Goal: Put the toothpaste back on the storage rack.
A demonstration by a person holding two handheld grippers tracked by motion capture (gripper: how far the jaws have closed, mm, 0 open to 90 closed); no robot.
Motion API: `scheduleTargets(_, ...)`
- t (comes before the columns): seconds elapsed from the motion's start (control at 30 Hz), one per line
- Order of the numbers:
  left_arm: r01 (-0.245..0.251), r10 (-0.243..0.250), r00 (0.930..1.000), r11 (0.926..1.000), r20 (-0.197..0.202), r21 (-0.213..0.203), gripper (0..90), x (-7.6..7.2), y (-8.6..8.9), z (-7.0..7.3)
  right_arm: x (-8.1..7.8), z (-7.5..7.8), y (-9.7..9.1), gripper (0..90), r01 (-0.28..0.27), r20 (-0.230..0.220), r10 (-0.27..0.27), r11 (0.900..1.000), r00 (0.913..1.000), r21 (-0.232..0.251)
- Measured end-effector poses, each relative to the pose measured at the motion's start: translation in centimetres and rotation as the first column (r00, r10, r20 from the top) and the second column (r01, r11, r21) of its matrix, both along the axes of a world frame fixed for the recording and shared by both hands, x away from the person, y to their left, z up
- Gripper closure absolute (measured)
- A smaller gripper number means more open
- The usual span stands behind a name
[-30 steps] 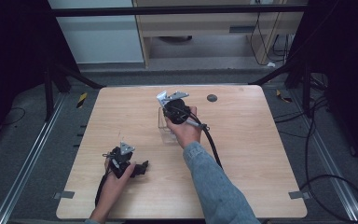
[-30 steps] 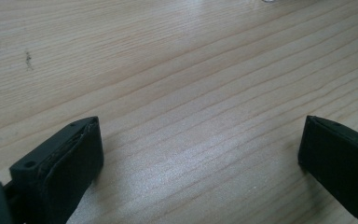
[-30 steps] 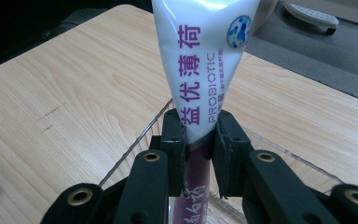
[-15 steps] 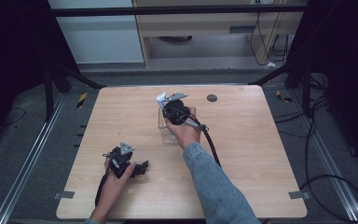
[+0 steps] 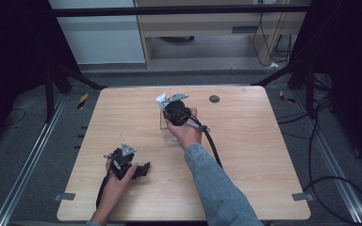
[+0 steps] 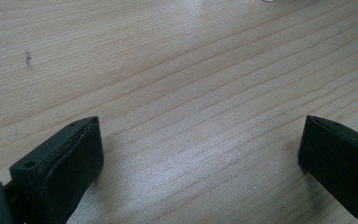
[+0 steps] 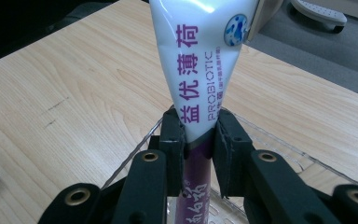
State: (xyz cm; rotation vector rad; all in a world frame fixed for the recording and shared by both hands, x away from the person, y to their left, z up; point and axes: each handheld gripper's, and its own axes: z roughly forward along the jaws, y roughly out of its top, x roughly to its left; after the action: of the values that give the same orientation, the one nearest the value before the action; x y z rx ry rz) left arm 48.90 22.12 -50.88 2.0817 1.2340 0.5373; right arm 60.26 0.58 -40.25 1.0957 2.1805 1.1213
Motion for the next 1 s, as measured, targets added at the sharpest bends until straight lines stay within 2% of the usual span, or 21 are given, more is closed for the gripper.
scheduleTargets(0.37, 0.001, -0.001, 1.0, 1.0, 0.0, 0.001, 0.0, 0.0, 0.01, 0.0, 0.13, -0.15, 0.66, 74.7, -0.008, 0.006, 0.008, 0.9999, 1.0, -0.011)
scheduleTargets(1.0, -0.002, 0.002, 1.0, 1.0, 0.002, -0.004, 0.0, 0.0, -0.03, -0.02, 0.5, -0.04, 0.59, 70.4, -0.005, -0.016, 0.005, 1.0, 0.9999, 0.004)
